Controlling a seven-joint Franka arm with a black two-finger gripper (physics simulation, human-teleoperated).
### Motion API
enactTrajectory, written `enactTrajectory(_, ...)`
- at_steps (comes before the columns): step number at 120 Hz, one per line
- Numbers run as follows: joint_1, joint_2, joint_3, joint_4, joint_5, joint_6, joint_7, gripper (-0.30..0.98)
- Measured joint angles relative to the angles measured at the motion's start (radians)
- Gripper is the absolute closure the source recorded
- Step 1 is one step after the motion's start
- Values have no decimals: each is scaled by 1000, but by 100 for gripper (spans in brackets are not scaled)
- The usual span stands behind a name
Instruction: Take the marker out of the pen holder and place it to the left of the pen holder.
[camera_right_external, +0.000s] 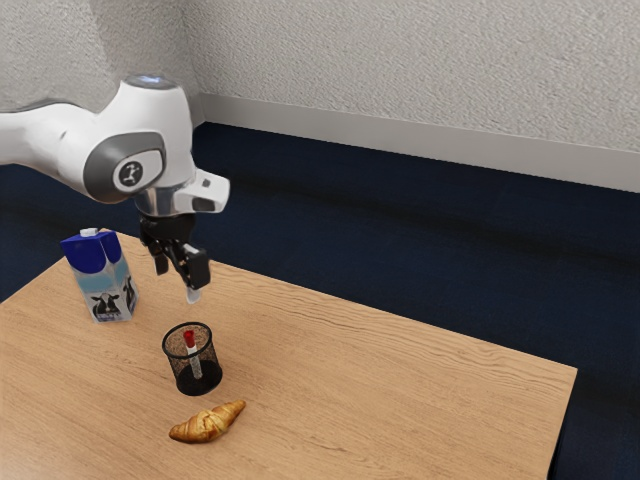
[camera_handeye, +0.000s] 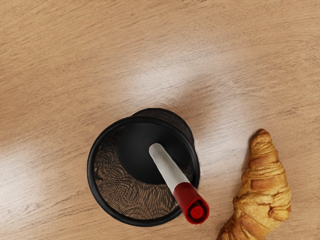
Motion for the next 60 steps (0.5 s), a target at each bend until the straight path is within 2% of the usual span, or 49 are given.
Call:
enactTrajectory(24,-11,-175,-28,-158,15,81,3,0)
enactTrajectory(33,-13,-235,-70,-211,49,93,4,0)
enactTrajectory(45,-14,-246,-95,-286,112,130,7,0)
enactTrajectory(60,-9,-193,-81,-327,173,221,17,0)
